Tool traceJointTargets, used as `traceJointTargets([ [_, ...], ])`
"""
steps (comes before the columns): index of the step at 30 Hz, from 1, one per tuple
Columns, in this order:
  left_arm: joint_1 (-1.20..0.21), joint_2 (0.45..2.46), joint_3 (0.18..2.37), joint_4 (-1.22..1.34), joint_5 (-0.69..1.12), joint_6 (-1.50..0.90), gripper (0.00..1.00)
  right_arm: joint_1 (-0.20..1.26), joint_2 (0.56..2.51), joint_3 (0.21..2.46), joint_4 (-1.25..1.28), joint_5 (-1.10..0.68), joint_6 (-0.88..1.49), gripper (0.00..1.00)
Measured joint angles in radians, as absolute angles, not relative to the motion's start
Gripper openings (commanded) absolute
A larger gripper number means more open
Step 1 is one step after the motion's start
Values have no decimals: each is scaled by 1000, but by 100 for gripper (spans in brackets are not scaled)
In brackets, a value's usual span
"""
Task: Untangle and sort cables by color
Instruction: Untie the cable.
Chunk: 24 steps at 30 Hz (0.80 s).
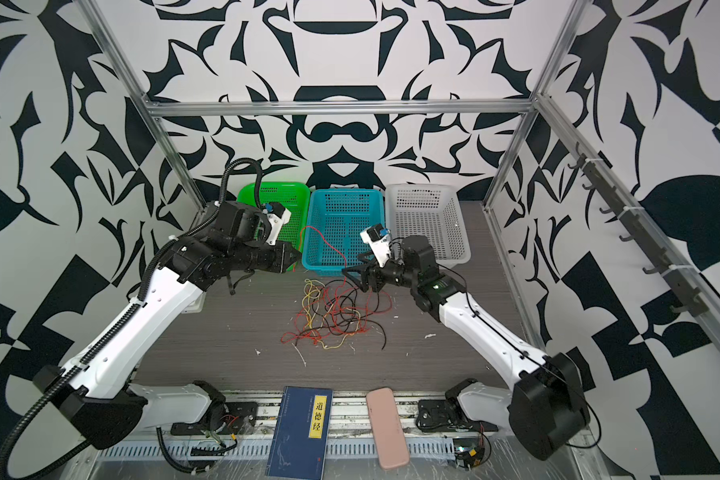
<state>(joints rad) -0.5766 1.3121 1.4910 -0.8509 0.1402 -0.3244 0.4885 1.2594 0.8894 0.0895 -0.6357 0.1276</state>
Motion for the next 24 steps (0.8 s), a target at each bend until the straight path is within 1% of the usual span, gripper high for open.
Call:
traceJointTargets([
  [3, -577, 1312, 1495, -855, 140, -324, 0, 517, 1331, 919, 93, -638, 128, 73],
  [6, -578, 1312, 1499, -855, 140, -324, 0, 530, 1386, 936, 119, -632, 133, 67],
  [7, -578, 1312, 1502, -855, 140, -324, 0, 531, 1402, 937, 136, -627, 139, 62],
  [8, -578, 1312, 1508, -856, 139, -324, 0, 531, 1418, 937, 152, -624, 147, 52],
  [9, -578, 1312, 1514, -856, 139, -324, 0, 531, 1432, 938, 166, -623, 152, 46],
  [11, -578, 1318, 1538, -857, 139, -320, 0, 531, 1465, 942, 192, -627, 170, 37],
  [13, -578, 1331, 1571, -857, 139, -316, 0, 531, 1490, 947, 209, -633, 178, 34],
  [14, -578, 1341, 1593, -858, 138, -313, 0, 531, 1500, 947, 216, -635, 183, 30],
  [15, -578, 1352, 1612, -860, 137, -310, 0, 532, 1503, 947, 220, -637, 184, 28],
  [18, -579, 1395, 1694, -873, 127, -295, 0, 537, 1502, 943, 249, -648, 199, 26],
  [20, -578, 1425, 1751, -882, 120, -284, 0, 540, 1495, 931, 274, -652, 204, 20],
  [22, -579, 1449, 1804, -892, 115, -278, 0, 542, 1486, 913, 289, -655, 208, 19],
  [23, -579, 1460, 1831, -897, 114, -274, 0, 544, 1482, 902, 297, -655, 211, 16],
  [24, -579, 1470, 1855, -901, 112, -271, 0, 545, 1479, 891, 302, -656, 210, 14],
])
